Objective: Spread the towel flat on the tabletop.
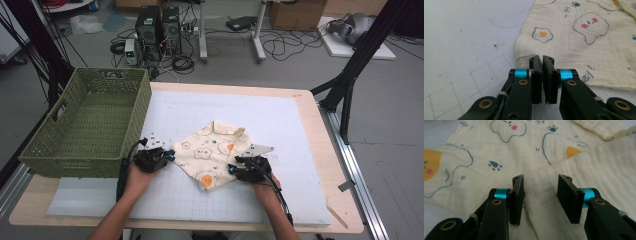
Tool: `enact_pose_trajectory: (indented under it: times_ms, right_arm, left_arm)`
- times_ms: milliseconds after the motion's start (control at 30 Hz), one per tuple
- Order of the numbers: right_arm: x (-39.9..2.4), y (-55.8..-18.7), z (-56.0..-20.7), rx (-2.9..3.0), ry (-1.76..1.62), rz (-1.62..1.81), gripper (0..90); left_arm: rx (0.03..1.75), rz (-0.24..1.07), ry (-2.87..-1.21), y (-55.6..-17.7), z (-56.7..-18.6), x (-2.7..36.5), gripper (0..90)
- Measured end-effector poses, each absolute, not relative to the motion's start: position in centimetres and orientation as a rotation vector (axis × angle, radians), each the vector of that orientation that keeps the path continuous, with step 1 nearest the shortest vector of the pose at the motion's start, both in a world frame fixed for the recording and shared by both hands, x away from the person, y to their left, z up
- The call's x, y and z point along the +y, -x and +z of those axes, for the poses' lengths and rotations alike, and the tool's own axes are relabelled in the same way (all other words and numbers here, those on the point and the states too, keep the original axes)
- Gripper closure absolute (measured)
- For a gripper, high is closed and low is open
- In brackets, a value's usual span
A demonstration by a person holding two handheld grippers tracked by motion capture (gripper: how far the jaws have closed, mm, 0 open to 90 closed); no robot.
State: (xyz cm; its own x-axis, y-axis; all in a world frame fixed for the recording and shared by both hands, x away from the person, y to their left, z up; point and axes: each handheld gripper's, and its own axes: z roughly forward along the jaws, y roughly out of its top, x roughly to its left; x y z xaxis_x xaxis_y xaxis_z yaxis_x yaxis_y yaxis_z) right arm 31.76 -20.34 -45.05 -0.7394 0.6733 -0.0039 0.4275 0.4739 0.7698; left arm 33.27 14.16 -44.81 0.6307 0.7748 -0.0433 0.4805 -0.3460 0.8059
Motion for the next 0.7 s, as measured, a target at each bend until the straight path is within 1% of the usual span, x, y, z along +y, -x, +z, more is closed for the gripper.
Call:
enact_pose_trajectory:
  times_ms: [33,67,100,333,467,600,667,700]
  right_arm:
    - [-20.4,-31.8,-45.0,2.43,-0.936,1.141,71.5]
    - [-20.6,-31.9,-44.9,2.434,-0.934,1.132,82.1]
    - [-20.8,-32.0,-44.8,2.43,-0.935,1.117,84.9]
    - [-23.7,-33.4,-43.8,2.344,-1.057,1.115,85.9]
    - [-24.3,-33.8,-43.9,2.336,-1.083,1.111,85.9]
    - [-25.4,-34.2,-44.1,2.327,-1.168,1.233,85.7]
    - [-26.0,-34.3,-44.2,2.319,-1.193,1.236,85.7]
    - [-26.2,-34.3,-44.2,2.309,-1.19,1.183,86.1]
  left_arm:
    - [0.982,0.442,-2.016,-33.3,-44.8,14.2,85.5]
    - [0.981,0.443,-2.016,-33.2,-44.7,14.2,85.5]
    - [0.978,0.442,-2.015,-33.2,-44.7,14.2,85.5]
    - [0.954,0.409,-2.019,-32.8,-44.9,13.7,85.7]
    - [0.942,0.405,-2.026,-32.7,-44.8,13.5,85.8]
    - [0.939,0.403,-2.028,-32.6,-44.9,13.5,85.9]
    - [0.944,0.414,-2.036,-32.6,-45.0,13.6,86.0]
    - [0.947,0.409,-2.027,-32.6,-45.0,13.7,85.9]
